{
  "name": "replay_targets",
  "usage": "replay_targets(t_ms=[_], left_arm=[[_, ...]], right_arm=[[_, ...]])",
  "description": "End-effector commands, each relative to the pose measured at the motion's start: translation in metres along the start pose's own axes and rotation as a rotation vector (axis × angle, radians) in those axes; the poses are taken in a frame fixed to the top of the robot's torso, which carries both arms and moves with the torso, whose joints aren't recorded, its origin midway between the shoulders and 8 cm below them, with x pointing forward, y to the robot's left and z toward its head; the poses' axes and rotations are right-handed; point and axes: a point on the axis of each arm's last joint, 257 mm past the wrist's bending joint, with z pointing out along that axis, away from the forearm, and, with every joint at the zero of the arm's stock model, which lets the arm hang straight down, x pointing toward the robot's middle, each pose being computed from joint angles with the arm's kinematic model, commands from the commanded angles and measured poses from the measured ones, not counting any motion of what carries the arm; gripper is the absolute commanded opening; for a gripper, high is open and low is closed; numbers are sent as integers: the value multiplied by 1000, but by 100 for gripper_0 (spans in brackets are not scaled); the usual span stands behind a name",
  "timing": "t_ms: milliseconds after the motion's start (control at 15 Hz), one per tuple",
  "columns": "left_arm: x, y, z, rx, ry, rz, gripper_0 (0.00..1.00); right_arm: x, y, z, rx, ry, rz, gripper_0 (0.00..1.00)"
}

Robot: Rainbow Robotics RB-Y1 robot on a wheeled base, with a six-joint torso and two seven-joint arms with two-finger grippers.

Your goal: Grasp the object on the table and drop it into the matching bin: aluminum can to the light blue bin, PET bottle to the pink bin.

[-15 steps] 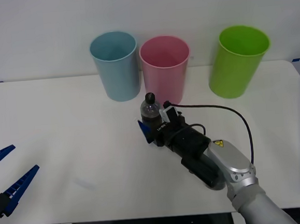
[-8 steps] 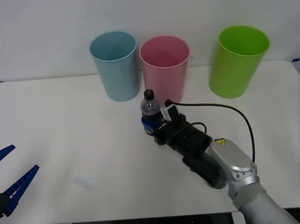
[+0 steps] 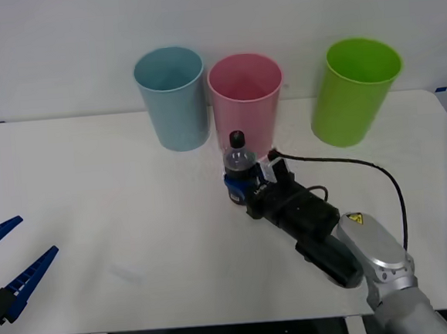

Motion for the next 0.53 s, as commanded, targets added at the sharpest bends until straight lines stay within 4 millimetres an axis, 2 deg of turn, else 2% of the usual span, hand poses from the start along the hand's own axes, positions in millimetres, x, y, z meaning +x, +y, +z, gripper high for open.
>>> replay_targets(t_ms=[67,533], left_arm=[[0,0,0,0,0,0,100],[0,0,0,0,0,0,100]], right_arm=[[-15,-3,-22,-1,-31,26,0],[-69,-12,-67,-35,-110,96,0]])
